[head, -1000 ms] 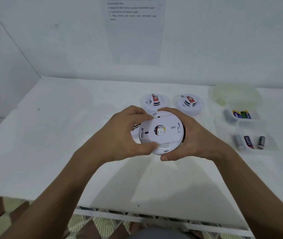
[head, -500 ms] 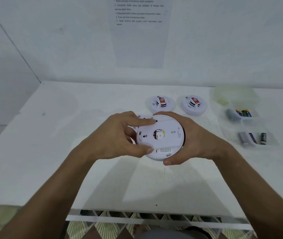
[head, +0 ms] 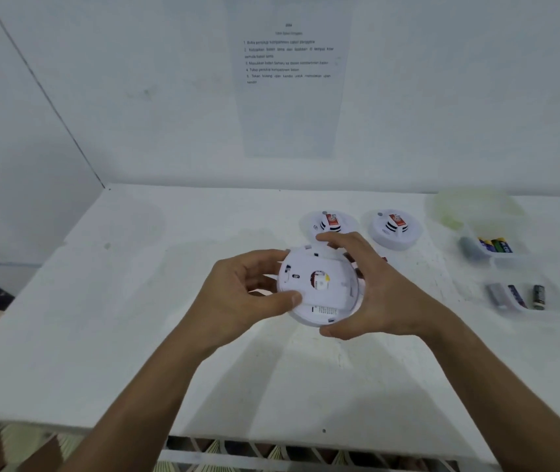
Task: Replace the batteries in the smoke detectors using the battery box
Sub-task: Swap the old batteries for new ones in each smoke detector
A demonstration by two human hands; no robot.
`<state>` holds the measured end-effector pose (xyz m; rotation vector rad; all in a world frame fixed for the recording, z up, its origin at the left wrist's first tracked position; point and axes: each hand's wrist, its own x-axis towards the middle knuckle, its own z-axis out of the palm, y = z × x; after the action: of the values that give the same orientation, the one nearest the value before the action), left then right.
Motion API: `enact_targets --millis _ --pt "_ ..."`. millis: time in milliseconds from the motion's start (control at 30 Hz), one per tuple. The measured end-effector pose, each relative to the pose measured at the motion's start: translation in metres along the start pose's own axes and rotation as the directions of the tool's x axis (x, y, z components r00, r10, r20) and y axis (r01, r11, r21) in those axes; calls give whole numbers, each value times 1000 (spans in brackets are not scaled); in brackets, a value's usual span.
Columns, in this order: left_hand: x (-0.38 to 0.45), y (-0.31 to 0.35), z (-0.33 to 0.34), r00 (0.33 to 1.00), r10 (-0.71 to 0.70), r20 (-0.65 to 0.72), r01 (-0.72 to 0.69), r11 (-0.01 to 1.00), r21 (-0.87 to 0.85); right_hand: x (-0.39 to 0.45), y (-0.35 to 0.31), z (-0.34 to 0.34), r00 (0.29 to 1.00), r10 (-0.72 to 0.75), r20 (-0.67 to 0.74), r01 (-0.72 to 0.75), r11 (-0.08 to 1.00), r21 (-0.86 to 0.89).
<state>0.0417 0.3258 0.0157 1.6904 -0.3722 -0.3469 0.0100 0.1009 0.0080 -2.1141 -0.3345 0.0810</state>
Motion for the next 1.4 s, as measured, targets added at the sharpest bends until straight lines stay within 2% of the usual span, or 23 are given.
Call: enact_targets --millis 100,200,367,467,600,700,767,833,967,1133,1233,1400 --pt "-2 2 0 1000 19 1 -19 1000 -16 2 4 2 1000 -25 16 26 997 -72" --pt "-4 3 -5 998 57 38 -53 992 -113 4 3 -2 999 -16 28 18 996 -85" --pt "-4 -7 -6 996 73 58 -74 997 13 7 3 -2 996 -16 87 24 995 -95" --pt "-2 -10 -3 994 72 88 -81 991 103 10 4 -1 995 -17 101 15 1000 21" --pt "3 -8 2 986 28 166 -67 970 234 9 10 -2 996 -53 66 31 956 293" --pt "3 -4 7 979 30 200 -50 995 92 8 15 2 998 -34 44 12 908 418" --pt "4 -3 9 985 50 163 -55 998 27 7 19 3 999 -15 31 1 910 415" --pt "5 -5 8 990 76 117 -84 994 65 6 22 2 1000 0 12 -4 932 363" --pt "8 -5 7 989 108 99 -132 947 293 5 31 -4 999 35 -25 -30 979 201" --pt "11 -2 6 979 161 122 -201 840 504 3 35 -4 998 16 -67 -5 987 162" --pt "12 -1 6 976 169 139 -217 817 534 2 35 -3 997 6 -79 3 993 116" --pt "13 -1 5 972 203 115 -234 844 483 5 33 -5 998 -7 -54 14 991 134"
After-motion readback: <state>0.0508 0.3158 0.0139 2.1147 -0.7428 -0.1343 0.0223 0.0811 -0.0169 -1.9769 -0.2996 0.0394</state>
